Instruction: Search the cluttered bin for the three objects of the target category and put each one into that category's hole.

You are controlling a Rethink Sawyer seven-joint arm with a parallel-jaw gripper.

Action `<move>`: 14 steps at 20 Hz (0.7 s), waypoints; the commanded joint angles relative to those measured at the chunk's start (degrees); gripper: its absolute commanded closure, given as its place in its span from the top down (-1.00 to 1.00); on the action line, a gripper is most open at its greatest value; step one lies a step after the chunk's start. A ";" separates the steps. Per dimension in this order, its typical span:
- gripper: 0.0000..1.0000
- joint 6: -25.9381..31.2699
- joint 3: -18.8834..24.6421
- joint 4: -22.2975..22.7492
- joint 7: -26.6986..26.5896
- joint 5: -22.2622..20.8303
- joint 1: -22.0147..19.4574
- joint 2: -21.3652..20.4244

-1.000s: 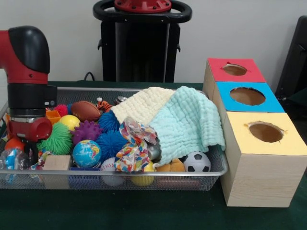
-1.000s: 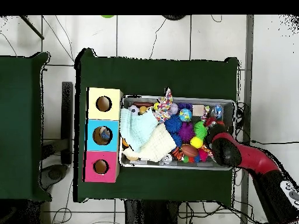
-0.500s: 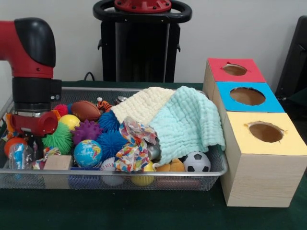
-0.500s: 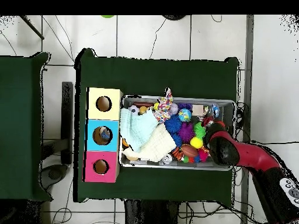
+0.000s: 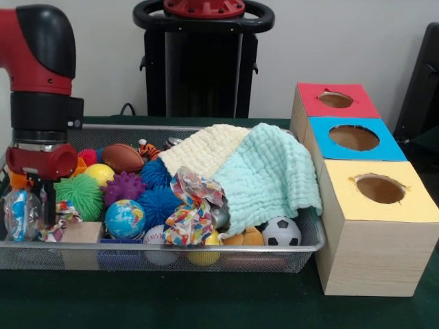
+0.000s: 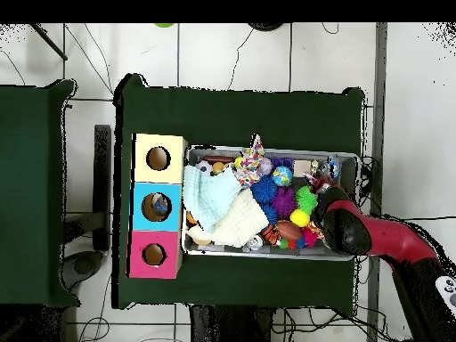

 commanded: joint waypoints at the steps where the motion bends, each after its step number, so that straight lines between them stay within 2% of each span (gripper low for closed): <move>1: -1.00 -0.46 9.95 0.69 -0.06 1.17 -0.16 -4.68; 8: -1.00 6.60 12.07 2.74 -2.23 4.19 1.07 -10.43; 14: -1.00 14.42 12.35 4.12 -2.98 9.34 4.05 -15.84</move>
